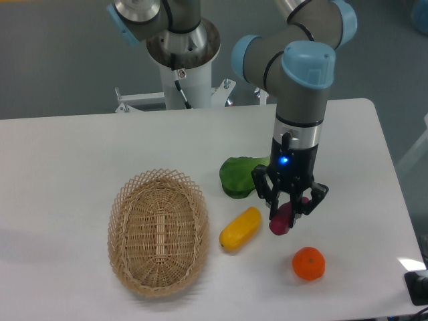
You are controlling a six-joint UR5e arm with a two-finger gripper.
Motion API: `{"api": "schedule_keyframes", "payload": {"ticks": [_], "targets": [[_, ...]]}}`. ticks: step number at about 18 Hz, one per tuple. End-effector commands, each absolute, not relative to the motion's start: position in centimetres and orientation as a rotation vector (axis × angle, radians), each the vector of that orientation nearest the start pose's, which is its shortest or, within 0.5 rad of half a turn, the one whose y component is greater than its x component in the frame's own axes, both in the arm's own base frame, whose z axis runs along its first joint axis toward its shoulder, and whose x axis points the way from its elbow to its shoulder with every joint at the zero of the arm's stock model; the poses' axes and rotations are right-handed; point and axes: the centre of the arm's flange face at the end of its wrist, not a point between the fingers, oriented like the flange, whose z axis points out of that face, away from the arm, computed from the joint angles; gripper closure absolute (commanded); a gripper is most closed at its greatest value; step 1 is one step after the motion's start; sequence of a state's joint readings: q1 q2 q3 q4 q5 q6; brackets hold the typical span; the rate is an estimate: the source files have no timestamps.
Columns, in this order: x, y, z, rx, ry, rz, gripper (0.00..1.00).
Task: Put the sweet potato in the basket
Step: 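Close the gripper on the purple sweet potato and lift it, then carry the held sweet potato over the wicker basket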
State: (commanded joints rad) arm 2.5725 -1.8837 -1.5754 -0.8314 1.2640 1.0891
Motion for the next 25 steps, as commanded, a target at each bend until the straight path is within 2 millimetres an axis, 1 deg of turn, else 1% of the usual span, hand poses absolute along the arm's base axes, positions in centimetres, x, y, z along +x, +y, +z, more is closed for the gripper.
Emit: {"api": "schedule_keyframes", "payload": {"ticks": [2, 4, 5, 7, 8, 9, 10, 11, 12, 13, 14, 16, 18, 20, 21, 22, 23, 25], "targets": [[-43.5, 48.5, 39.4, -2.655, 0.225, 0.274, 0.67], [-42.6, 49.1, 40.0, -2.650, 0.226, 0.274, 0.67], [-42.2, 49.3, 40.0, -2.648, 0.194, 0.261, 0.67], [-40.8, 50.9, 40.2, -2.638, 0.174, 0.251, 0.67], [-40.3, 51.2, 39.6, -2.655, 0.161, 0.242, 0.67], [-39.3, 51.8, 39.2, -2.679, 0.162, 0.252, 0.67], [-37.5, 53.1, 38.9, -2.704, 0.180, 0.267, 0.67], [-35.8, 54.2, 38.2, -2.735, 0.179, 0.277, 0.67], [-34.5, 54.8, 37.5, -2.763, 0.162, 0.285, 0.67], [-33.2, 55.5, 37.2, -2.773, 0.159, 0.285, 0.67], [-31.9, 56.5, 36.6, -2.780, 0.160, 0.268, 0.67], [-29.7, 57.7, 35.5, -2.795, 0.152, 0.242, 0.67], [-27.6, 58.1, 33.7, -2.824, 0.194, 0.222, 0.66], [-25.8, 58.1, 31.7, -2.881, 0.239, 0.244, 0.66], [-24.6, 58.6, 30.8, -2.903, 0.271, 0.258, 0.66], [-23.8, 59.0, 30.4, -2.910, 0.293, 0.273, 0.66], [-23.4, 59.3, 29.7, -2.916, 0.304, 0.269, 0.66], [-22.8, 59.8, 27.7, -2.944, 0.325, 0.248, 0.66]]}}
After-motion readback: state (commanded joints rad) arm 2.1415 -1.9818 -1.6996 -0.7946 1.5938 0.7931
